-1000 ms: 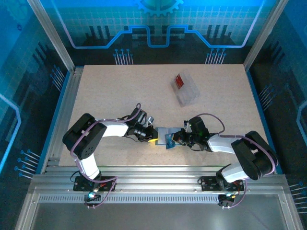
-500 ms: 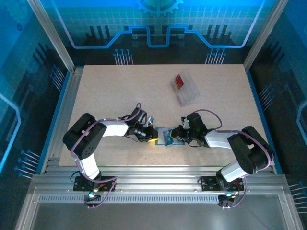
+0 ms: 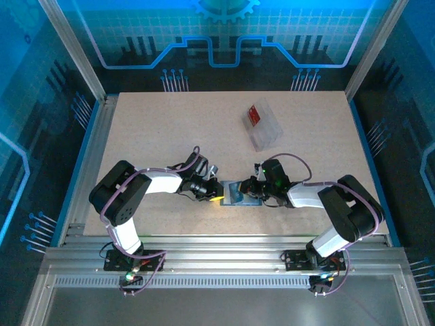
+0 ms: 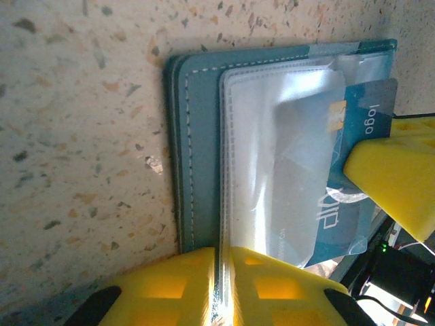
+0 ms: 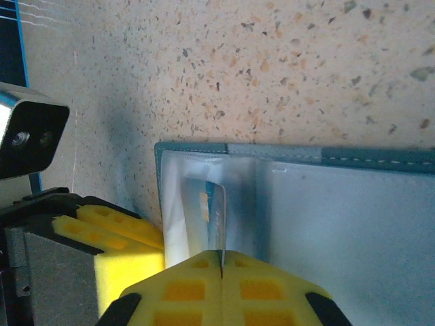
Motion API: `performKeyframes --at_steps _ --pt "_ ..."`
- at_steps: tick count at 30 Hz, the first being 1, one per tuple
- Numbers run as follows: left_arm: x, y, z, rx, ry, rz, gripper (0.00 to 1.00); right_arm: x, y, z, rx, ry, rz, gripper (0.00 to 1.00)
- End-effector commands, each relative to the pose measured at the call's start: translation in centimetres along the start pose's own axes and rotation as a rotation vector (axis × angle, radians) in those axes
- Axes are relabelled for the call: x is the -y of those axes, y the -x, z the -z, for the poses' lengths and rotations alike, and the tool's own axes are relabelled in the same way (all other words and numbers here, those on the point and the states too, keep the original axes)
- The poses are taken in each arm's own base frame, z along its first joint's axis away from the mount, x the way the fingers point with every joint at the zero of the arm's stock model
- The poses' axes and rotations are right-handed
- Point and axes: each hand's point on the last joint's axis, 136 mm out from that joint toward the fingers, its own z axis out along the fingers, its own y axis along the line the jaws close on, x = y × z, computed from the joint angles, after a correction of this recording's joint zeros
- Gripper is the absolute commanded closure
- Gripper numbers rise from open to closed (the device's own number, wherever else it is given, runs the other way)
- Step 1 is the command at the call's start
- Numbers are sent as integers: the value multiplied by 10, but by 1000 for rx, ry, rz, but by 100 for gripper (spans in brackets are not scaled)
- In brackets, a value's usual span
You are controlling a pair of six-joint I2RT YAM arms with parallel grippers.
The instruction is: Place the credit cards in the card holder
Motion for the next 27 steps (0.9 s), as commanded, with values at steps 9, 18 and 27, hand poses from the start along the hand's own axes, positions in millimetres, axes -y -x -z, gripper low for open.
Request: performKeyframes --at_steps 9,18,27 --pt "-14 -6 -7 -25 55 20 84 16 -19 -17 -46 -71 -28 100" --pt "-14 -6 -6 -25 56 20 84 13 -24 -16 -55 -77 -20 95" --pt "-15 -6 -7 -27 57 21 84 14 -23 -3 -56 -138 -13 67"
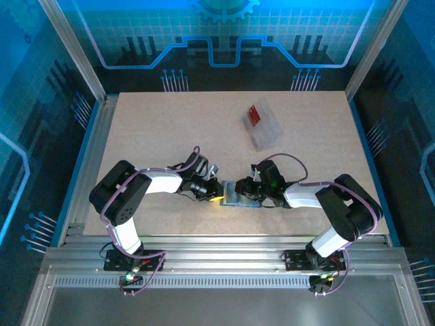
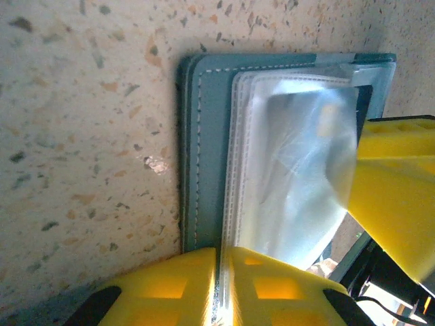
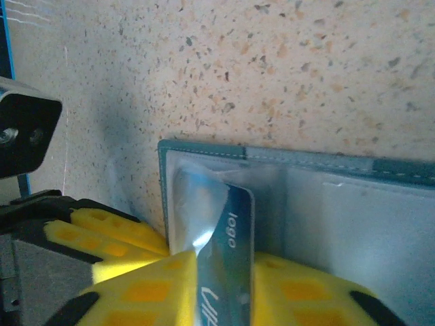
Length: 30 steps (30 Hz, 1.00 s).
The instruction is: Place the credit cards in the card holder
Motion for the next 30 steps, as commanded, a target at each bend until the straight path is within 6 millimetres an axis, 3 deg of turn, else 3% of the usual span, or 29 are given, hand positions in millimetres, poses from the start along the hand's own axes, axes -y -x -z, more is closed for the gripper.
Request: performKeyframes --at_steps 1,7,14,21,30 --pt "-14 -6 -6 -24 57 21 84 19 -17 4 -57 -106 -11 65" --pt "-15 -6 -7 -26 59 22 84 17 -11 13 -47 -150 17 59" --pt "-16 -5 -8 -28 60 24 84 16 -8 17 -40 -173 38 60" --pt "-16 -6 -8 -29 60 26 84 15 -7 13 -48 -174 39 77" --pt "-15 -6 -8 -29 57 26 84 12 -5 14 -40 -172 44 89"
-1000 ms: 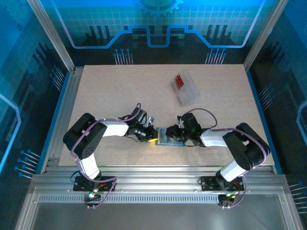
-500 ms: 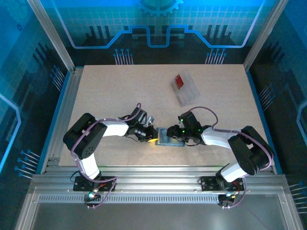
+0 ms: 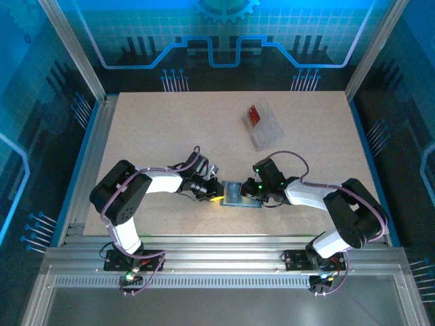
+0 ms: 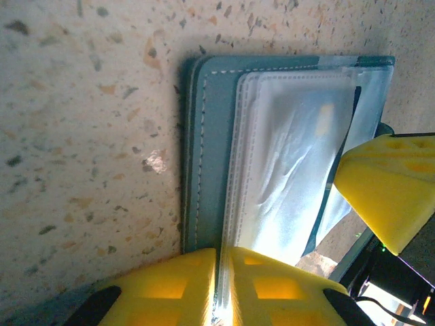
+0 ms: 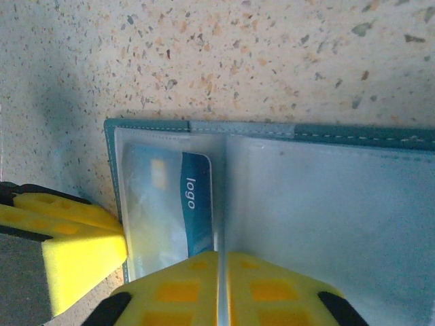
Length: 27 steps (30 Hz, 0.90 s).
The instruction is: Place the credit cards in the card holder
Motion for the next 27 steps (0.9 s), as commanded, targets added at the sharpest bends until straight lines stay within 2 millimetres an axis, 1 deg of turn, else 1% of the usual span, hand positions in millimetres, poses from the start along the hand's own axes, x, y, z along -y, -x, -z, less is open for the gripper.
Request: performKeyframes --at_steps 1,11,16,19,22,27 --pt "-16 -7 -7 -28 57 24 84 -4 -1 -1 -6 -10 13 91" --pt "-15 -6 -7 -28 56 24 84 -11 -3 -7 -25 9 27 98" --pt "-15 -6 -8 -28 57 24 84 -19 -4 -10 -32 27 48 98" --pt "-15 -6 -7 -28 54 24 84 -24 -3 -10 -31 37 65 96" --pt "-14 -7 -6 -28 55 23 84 -21 -2 -6 -22 12 72 92" --pt "-11 -6 -4 -18 50 16 84 -14 2 10 8 -55 100 83"
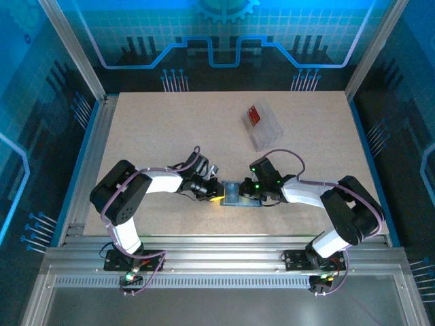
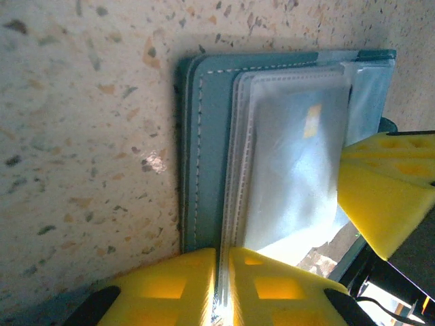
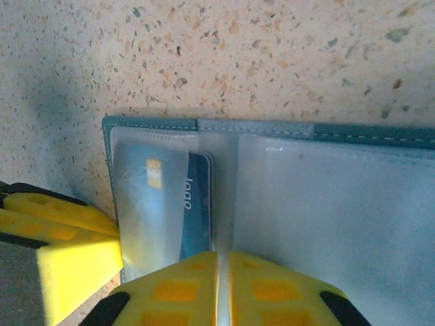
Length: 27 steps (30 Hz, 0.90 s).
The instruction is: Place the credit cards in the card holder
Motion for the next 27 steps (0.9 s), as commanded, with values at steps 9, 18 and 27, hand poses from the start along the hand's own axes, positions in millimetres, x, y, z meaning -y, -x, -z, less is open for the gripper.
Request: performKeyframes --at_steps 9,18,27 --pt "-14 -6 -4 -17 60 19 84 4 20 47 82 -197 163 71" --pt "-14 -6 -4 -16 62 17 84 6 34 38 18 -297 243 76" --pt "-13 -6 -2 -15 60 16 83 23 28 31 -21 -362 260 69"
